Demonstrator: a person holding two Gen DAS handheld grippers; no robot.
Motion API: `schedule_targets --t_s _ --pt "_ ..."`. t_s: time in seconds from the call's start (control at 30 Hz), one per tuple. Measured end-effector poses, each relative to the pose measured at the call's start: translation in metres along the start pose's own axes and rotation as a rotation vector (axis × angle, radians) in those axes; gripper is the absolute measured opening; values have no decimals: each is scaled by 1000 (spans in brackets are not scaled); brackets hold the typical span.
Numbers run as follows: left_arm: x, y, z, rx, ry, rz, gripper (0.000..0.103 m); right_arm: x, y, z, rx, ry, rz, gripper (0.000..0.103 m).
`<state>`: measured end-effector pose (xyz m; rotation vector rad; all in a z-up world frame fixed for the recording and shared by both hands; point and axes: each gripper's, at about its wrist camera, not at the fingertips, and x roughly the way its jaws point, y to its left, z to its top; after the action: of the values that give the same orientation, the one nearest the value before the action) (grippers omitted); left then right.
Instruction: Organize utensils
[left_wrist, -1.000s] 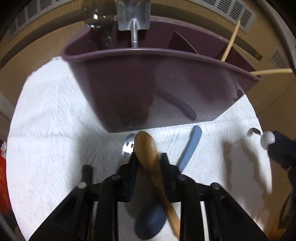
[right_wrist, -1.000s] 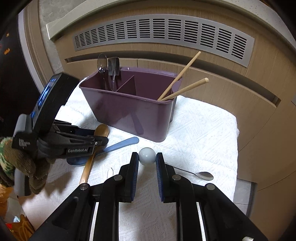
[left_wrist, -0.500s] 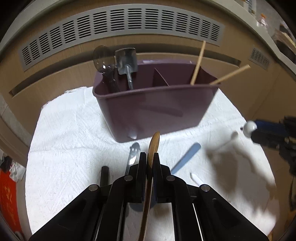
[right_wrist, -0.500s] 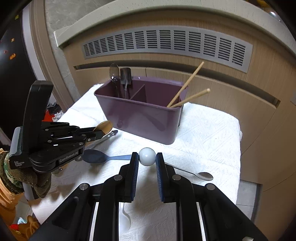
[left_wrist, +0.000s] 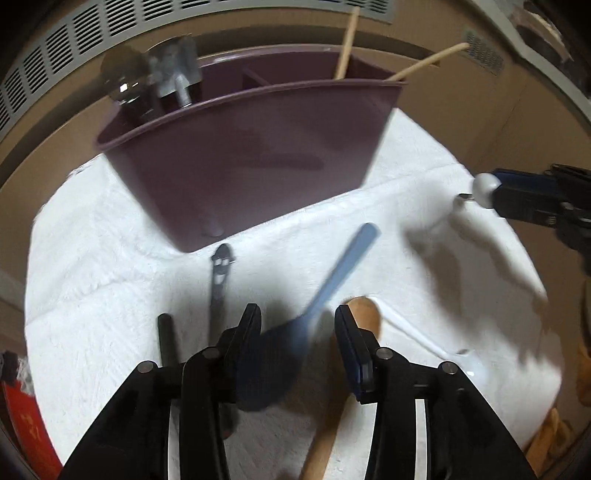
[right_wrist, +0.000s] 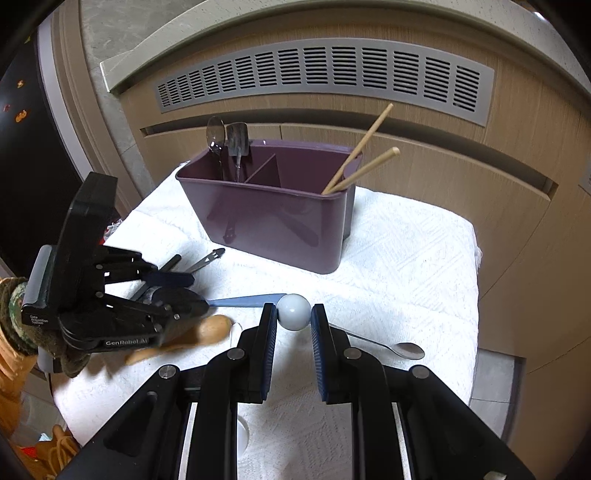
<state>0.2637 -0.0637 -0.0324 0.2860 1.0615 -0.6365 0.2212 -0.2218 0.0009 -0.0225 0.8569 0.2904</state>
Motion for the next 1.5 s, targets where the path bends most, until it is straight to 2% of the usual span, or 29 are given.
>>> schedule_targets --t_s 0.07,0.17,0.23,0.33,0.47,0.6,0.63,0.67,0.7,0.83,0.9,1.0,1.17,1.23,1.3,1.4,1.5 --pt "-10 -15 -3 89 -22 -47 46 -1 -1 -2 -2 0 -3 17" --pt "-19 -38 -12 260 -47 -34 51 -4 -1 -5 -13 3 -2 17" --pt "-13 -46 -12 278 -15 -28 51 -4 -1 -6 -18 6 -2 17" --pt "2 -44 -9 240 21 -29 51 -3 0 -6 -15 8 2 17" --pt "23 -33 -1 157 66 -80 51 -4 0 -9 -9 17 9 17" --pt "26 -32 3 133 55 -74 50 -8 -1 -11 -14 13 8 13" --pt "28 -32 3 123 52 -65 45 -9 -1 -11 -14 10 9 13" --pt "25 -29 2 121 44 -40 34 -11 -1 -11 -14 6 12 13" --pt "23 -28 0 109 32 -11 31 -13 0 -12 -15 0 15 12" --pt "10 -19 -11 4 -3 6 31 -23 7 -15 -40 -25 23 12" --pt "-1 -18 -18 -23 -44 27 31 -26 10 -20 -84 -31 29 17" --pt "-16 -13 -29 -71 -91 24 31 -17 19 -32 -217 8 35 46" --pt "-32 -10 -41 -125 -116 16 31 16 46 -55 -565 47 -45 46" --pt "-36 -7 -45 -145 -123 10 31 27 51 -56 -657 51 -57 46" --pt "-38 -2 -48 -170 -129 -1 31 41 48 -52 -692 78 -64 46" --pt "-38 7 -50 -209 -132 -29 31 64 32 -40 -678 141 -54 46" --pt "-33 13 -48 -229 -125 -50 31 75 22 -29 -618 167 10 44"
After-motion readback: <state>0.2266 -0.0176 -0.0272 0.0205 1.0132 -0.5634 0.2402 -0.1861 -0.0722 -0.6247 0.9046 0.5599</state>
